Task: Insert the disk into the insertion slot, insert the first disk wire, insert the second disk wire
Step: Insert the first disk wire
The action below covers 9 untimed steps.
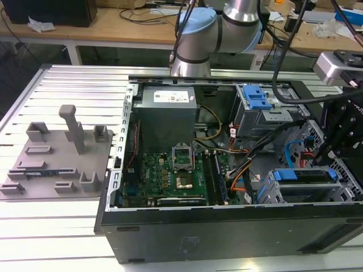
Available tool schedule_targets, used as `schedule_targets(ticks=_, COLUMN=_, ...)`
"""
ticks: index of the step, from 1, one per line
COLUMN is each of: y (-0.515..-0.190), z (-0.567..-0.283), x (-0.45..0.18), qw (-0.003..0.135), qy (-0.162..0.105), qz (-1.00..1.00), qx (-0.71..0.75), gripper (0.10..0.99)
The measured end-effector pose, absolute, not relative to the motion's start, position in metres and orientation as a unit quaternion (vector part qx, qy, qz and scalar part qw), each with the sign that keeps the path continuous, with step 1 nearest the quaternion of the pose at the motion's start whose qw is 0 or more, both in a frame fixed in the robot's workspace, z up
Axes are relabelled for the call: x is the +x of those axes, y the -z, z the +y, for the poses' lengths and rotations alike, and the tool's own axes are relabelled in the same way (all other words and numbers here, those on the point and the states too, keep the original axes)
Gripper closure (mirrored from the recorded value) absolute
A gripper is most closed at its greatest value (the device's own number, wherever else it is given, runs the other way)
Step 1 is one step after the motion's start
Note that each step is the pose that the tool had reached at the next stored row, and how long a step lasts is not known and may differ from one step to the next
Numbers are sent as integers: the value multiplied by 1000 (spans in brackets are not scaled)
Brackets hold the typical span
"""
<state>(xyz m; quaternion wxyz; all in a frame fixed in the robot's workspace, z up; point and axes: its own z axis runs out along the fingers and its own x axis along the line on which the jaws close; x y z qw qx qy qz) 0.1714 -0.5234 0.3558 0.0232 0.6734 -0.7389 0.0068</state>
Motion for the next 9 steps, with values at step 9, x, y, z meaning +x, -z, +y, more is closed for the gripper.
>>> schedule_targets(ticks=9, y=-351, z=-527, x=171, qw=23, qy=-7, qz=-737, qx=675, gripper=922)
